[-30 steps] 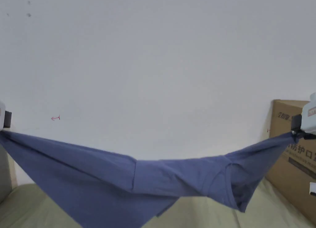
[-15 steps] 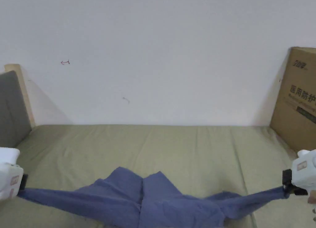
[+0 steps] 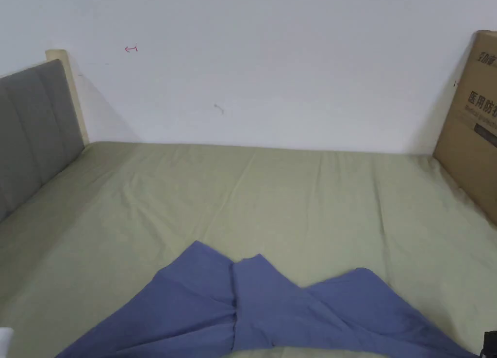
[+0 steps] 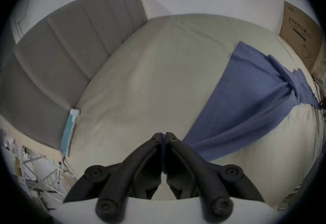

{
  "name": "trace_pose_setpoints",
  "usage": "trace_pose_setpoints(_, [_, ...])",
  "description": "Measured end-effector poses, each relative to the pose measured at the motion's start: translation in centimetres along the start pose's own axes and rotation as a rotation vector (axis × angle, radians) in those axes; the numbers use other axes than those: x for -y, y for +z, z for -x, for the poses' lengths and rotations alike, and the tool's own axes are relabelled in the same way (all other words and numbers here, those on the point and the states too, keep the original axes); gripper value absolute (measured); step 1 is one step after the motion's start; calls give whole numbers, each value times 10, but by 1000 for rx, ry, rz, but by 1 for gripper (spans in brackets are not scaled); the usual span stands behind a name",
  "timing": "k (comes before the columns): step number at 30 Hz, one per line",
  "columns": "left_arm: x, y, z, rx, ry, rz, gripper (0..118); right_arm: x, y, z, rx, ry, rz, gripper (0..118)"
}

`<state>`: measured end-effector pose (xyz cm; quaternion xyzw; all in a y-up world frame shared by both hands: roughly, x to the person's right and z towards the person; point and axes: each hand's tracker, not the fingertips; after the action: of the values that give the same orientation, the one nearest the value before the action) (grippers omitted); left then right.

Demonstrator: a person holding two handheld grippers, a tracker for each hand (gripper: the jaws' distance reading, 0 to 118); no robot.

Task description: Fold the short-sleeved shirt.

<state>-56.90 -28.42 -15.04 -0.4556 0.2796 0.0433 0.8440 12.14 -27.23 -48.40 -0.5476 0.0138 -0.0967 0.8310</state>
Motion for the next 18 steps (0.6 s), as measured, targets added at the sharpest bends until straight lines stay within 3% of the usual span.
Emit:
trace_pose_setpoints(9, [35, 20, -4, 16, 25, -1, 5, 32, 6, 0, 14, 15, -1, 7])
trace_pose_setpoints(10, [37, 24, -7, 15, 30, 7, 16, 33, 7, 2, 19, 32, -1, 21])
trace_pose_setpoints(11, [24, 14, -3, 3, 28, 10, 35, 34, 9, 3, 39, 53, -1, 37])
trace_pose_setpoints(12, [25, 17, -4, -15, 19, 2, 62, 35, 11, 4, 73, 78, -16, 55])
trace_pose_setpoints(13, [27, 23, -4, -13, 13, -2, 97, 36, 16, 5, 80, 91, -35, 73])
trace_pose_setpoints(14, [28, 29, -4, -8, 15, -12, 106, 36, 21, 5, 72, 97, -47, 74])
trace_pose_setpoints(18, [17, 51, -3, 28, 33, -73, 103, 36, 49, 20, 21, 143, -130, 74])
